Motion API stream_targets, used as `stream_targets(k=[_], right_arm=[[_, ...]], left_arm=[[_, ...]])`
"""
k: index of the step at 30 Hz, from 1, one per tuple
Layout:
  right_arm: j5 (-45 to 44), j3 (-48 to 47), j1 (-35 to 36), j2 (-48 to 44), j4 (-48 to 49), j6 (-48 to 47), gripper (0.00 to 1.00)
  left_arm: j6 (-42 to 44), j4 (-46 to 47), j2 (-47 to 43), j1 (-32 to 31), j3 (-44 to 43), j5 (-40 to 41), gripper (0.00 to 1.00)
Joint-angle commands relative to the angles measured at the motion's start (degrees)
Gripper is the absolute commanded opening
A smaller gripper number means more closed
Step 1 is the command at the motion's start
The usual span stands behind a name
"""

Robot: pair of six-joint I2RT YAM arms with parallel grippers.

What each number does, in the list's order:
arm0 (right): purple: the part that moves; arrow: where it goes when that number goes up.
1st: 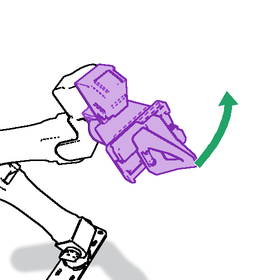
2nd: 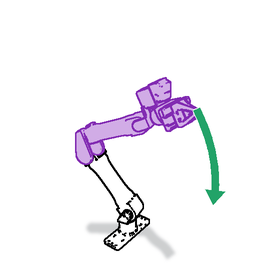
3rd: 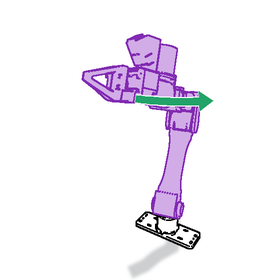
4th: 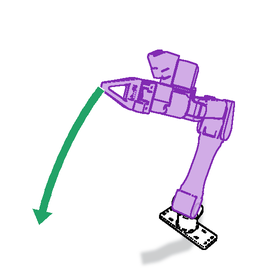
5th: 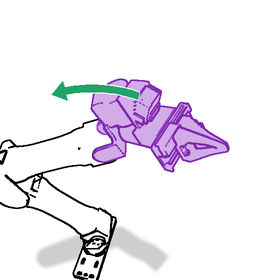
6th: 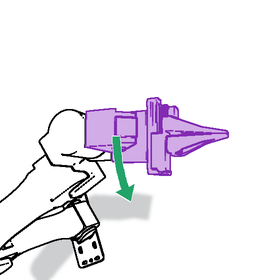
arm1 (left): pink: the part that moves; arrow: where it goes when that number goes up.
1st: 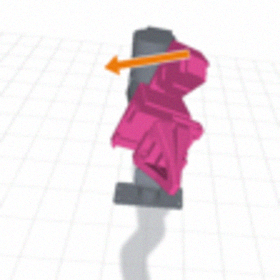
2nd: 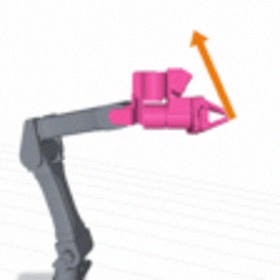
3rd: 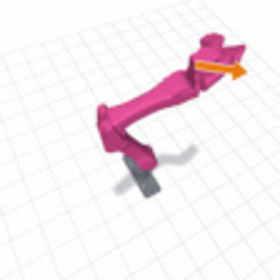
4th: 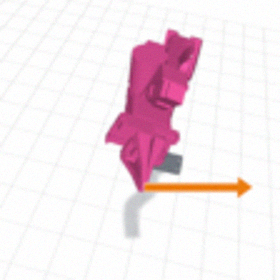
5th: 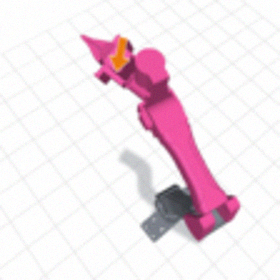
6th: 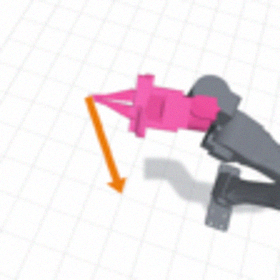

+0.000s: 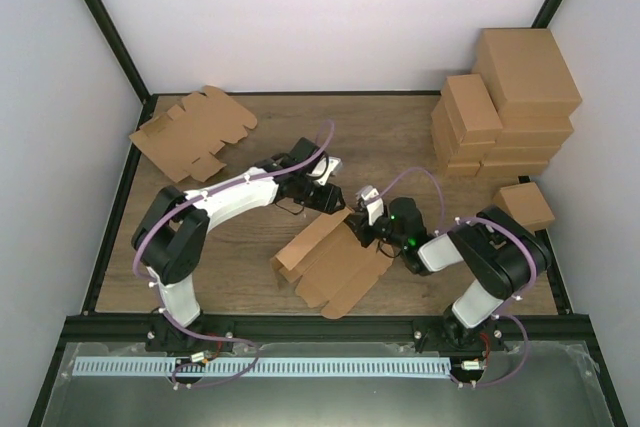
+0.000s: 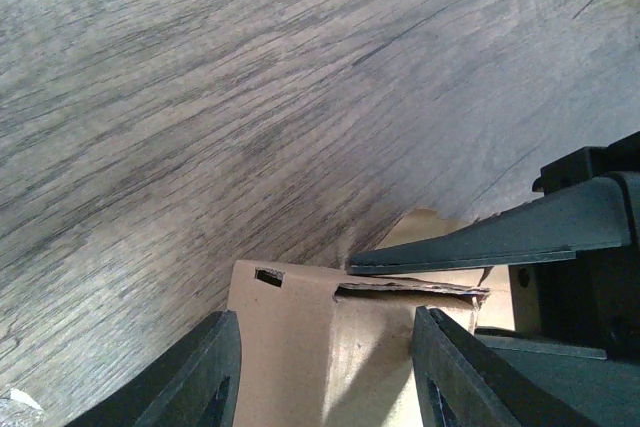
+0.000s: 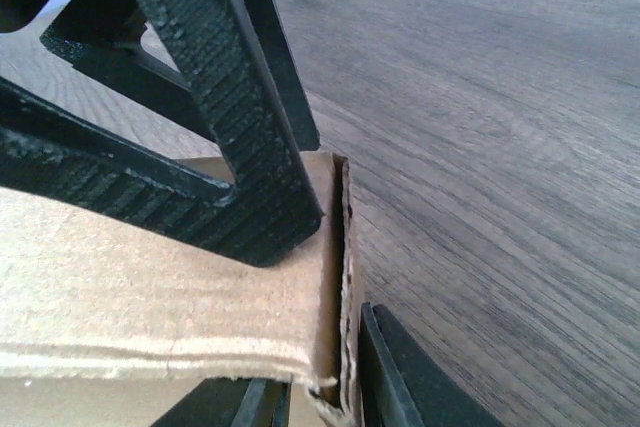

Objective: Fold the paper box

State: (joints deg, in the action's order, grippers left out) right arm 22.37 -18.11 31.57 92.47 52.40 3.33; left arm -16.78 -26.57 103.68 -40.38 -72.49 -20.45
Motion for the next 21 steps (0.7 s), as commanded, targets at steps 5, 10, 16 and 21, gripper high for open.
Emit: stream_targets(k=[5,10,16,21], right_arm=[[-8.3,1.0,3.5,4.0,7.9,-1.4,0.19],[-14.8,2.2,5.5,5.6,13.1,-1.4,0.16],[-21.9,2.0,7.7,6.8,15.3,-2.3,0.03],[-26.2,1.9,9.9,7.1,15.6,-3.3,0.08]], left_arm=[[1.1,-0.1,1.3,0.1,1.7,-0.5,0.5],[-0.1,-0.2,0.9,0.3,2.0,-1.2,0.51],[-2.1,1.6,0.7,1.9,3.5,-5.2,0.51],[-2.4,1.9,0.6,2.3,4.1,-6.4,0.51]])
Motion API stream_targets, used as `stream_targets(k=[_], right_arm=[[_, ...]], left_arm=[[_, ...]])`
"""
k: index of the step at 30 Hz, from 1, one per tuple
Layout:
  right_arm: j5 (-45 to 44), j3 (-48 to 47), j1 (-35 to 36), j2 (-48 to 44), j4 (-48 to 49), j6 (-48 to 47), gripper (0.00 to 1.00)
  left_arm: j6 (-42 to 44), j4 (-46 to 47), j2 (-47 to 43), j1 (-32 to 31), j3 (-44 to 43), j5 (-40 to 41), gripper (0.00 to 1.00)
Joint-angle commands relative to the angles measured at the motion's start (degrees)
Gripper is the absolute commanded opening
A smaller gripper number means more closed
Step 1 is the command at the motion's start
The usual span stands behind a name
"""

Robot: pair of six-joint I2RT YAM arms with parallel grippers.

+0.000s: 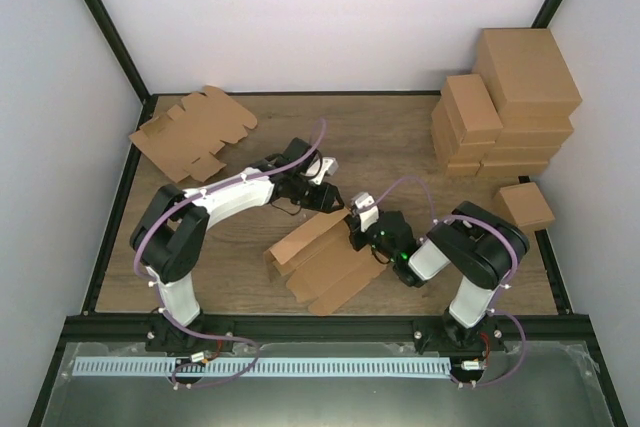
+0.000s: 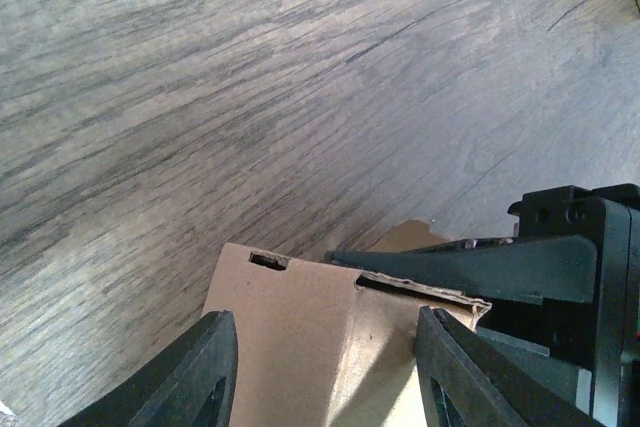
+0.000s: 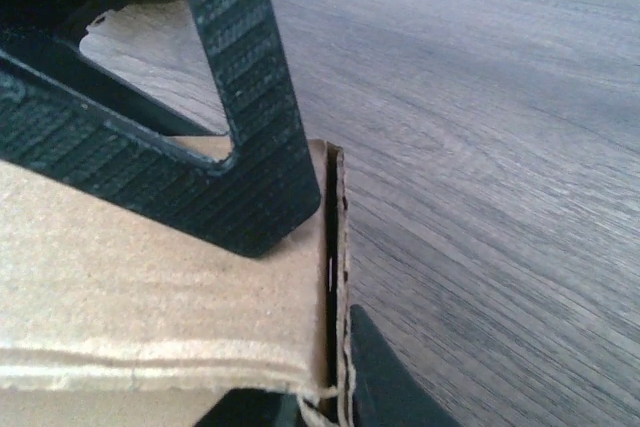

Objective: Fold the paper box

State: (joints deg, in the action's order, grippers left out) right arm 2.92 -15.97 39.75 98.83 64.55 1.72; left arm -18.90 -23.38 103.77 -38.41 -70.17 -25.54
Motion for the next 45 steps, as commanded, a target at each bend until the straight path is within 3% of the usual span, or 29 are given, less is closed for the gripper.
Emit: stream_targets(k=[1,12,17,19,22,24,31,39,45], right_arm=[[-7.2,-0.3,1.9,0.8,3.3,-1.7,0.11],[-10.6,-0.5,2.9,4.1,4.2,0.0,0.3],[-12.2,-0.9,3.1,6.4,7.2,1.0,0.28],[-12.8,-1.3,3.1,6.9,7.9,1.2,0.22],[-15.5,-1.6,3.4,7.0,7.9,1.7,0.06],[-17.3,-1.8,4.1,6.4,7.6,1.4,0.02],[-19.9,-2.8,4.6,6.5,5.5,1.5,0.07],[-17.6,-2.4,4.6,4.9,6.7,2.0,0.19],[-16.3,-2.0,4.6,4.4,9.9,2.0,0.22]], left_arm=[[-0.4,-1.2,0.5,0.4,1.9,-1.4,0.51],[-1.0,-1.0,0.0,1.0,2.9,-1.2,0.51],[-1.0,-0.7,-0.2,1.4,3.5,-2.2,0.51],[-1.0,-0.4,-0.3,1.7,3.9,-3.2,0.51],[-1.3,0.1,-0.5,2.3,4.6,-5.0,0.51],[-1.5,0.4,-0.9,2.6,5.0,-5.7,0.52],[-2.2,0.9,-2.0,2.8,6.4,-7.2,0.53],[-3.2,1.9,-3.0,2.9,7.3,-9.0,0.56],[-3.5,2.0,-3.1,3.0,6.4,-10.8,0.58]])
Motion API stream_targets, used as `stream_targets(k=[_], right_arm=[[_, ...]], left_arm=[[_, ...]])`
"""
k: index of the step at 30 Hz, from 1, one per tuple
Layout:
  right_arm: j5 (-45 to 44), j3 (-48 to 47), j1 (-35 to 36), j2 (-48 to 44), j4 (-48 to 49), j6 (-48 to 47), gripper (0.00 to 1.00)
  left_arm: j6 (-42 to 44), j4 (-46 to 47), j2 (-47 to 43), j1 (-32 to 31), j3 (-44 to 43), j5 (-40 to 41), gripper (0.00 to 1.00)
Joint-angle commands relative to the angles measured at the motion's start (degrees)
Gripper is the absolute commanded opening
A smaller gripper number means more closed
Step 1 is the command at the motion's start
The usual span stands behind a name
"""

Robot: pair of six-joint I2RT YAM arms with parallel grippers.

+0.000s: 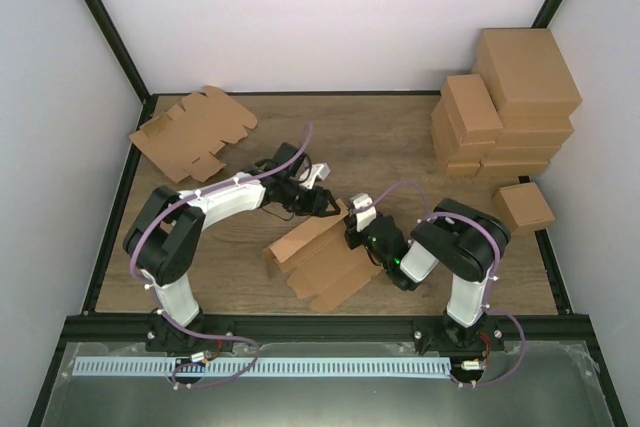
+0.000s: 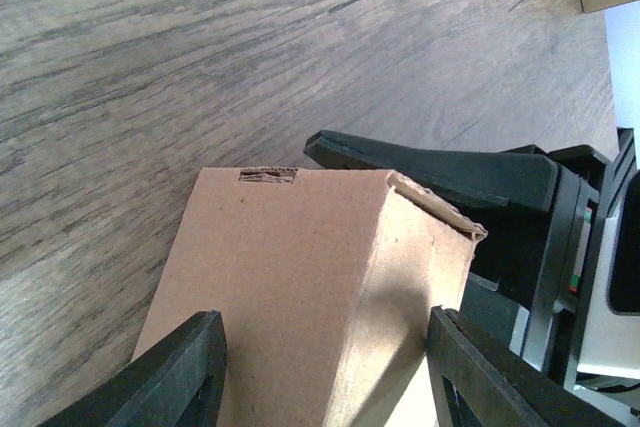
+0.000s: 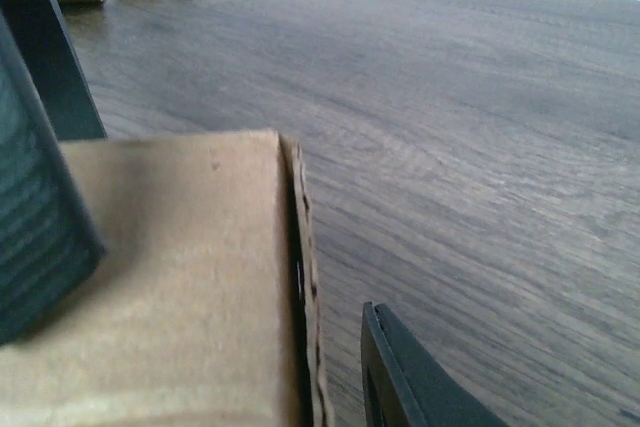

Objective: Fold the paper box

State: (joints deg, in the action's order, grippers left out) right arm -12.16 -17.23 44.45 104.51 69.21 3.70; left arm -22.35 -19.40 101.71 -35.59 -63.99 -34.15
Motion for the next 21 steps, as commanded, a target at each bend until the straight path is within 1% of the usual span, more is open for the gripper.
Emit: stream_targets(k=[1,4,7,9,12,19,21], right_arm=[[-0.7,-0.6,-0.1,-1.1,6.3,-0.1,0.23],[0.3,-0.5,-0.1,-0.4,8.5,-0.3,0.23],[0.6,-1.7,-0.1,0.6,7.9,-0.5,0.13],[0.6,-2.1,-0.1,1.3,8.1,-0.3,0.1],[-0.2,-2.6,-0.1,1.4,7.3,0.2,0.02],[-1.6,-3.3,-0.1,0.9,4.3,1.4,0.01],[-1.1,-3.5,-0.1,0.6,3.4,1.7,0.03]], left_arm=[[-0.1,-1.9,-1.1,0.3,0.1,-2.7,0.59],[-0.6,-1.4,-1.3,0.7,0.4,-4.6,0.63],[-0.9,-0.9,-1.6,1.4,0.6,-6.8,0.63],[-1.3,-0.5,-1.5,1.6,0.8,-8.1,0.63],[-1.5,-0.2,-1.5,1.6,1.2,-8.6,0.62],[-2.0,1.0,-1.4,1.6,2.1,-10.4,0.63],[-2.1,1.0,-1.5,1.6,2.0,-9.5,0.63]])
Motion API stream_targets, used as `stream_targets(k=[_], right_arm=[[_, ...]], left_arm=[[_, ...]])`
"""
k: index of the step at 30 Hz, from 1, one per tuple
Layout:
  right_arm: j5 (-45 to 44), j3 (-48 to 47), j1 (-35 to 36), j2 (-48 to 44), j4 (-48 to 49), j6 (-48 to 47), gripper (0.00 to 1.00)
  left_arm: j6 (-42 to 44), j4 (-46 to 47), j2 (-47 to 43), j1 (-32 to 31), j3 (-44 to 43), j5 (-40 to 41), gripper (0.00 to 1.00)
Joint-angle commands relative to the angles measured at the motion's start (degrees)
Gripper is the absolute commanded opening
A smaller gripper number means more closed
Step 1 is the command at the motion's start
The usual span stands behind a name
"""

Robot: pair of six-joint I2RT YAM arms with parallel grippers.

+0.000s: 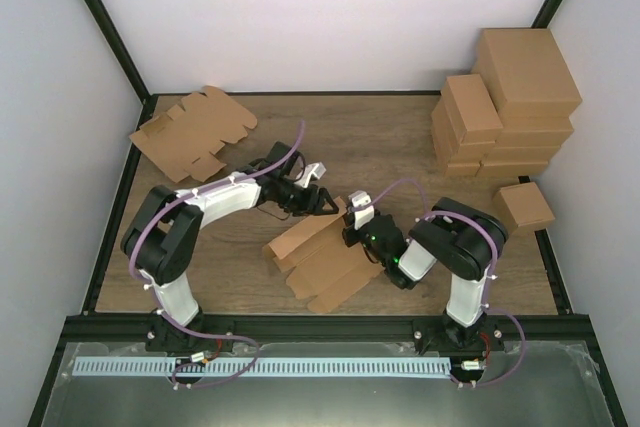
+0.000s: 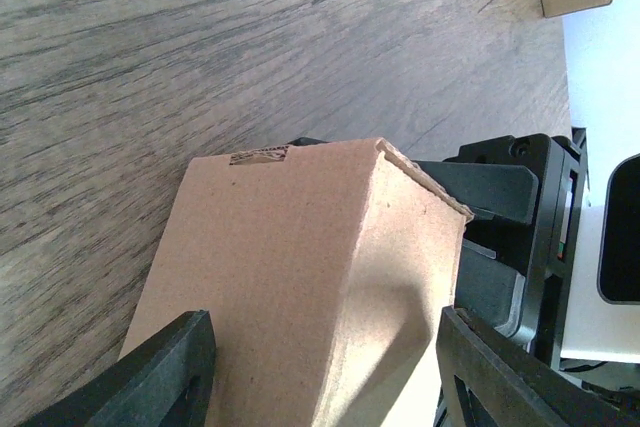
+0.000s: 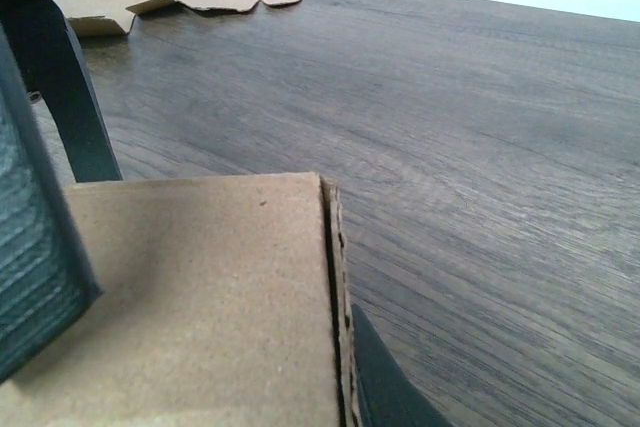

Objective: Fold the paper box

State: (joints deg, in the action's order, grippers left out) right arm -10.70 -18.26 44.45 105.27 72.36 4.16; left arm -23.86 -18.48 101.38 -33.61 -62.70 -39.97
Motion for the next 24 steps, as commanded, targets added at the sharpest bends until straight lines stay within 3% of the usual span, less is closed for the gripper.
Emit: stream_targets(k=[1,4,7,10,15,24], right_arm=[[-2.3,-2.6,-0.1,-0.5,-0.3,1.3,0.05],[-2.5,-1.8,-0.1,-2.2,-1.3,1.8,0.13],[-2.7,-1.0,-0.1,-4.5,-2.9,2.2,0.21],[-2.6,-0.4,-0.1,-6.4,-4.9,2.4,0.23],[-2.9,0.8,-0.1,-7.4,-5.9,3.0,0.23],[-2.1,-0.2,-0.1,-6.0,-6.9,3.2,0.12]], left_arm=[[-0.7,0.2,-1.5,-0.4,0.9,-3.1,0.65],[-0.5,-0.1,-3.6,-0.4,0.6,0.0,0.72],[0.2,-1.3,-5.9,-0.4,0.0,2.8,0.9],[1.0,-2.3,-8.5,-0.4,-0.3,4.3,1.0],[1.1,-3.3,-13.6,-0.4,0.4,7.7,1.0],[2.5,-7.2,-21.7,-0.4,3.2,13.8,1.0]])
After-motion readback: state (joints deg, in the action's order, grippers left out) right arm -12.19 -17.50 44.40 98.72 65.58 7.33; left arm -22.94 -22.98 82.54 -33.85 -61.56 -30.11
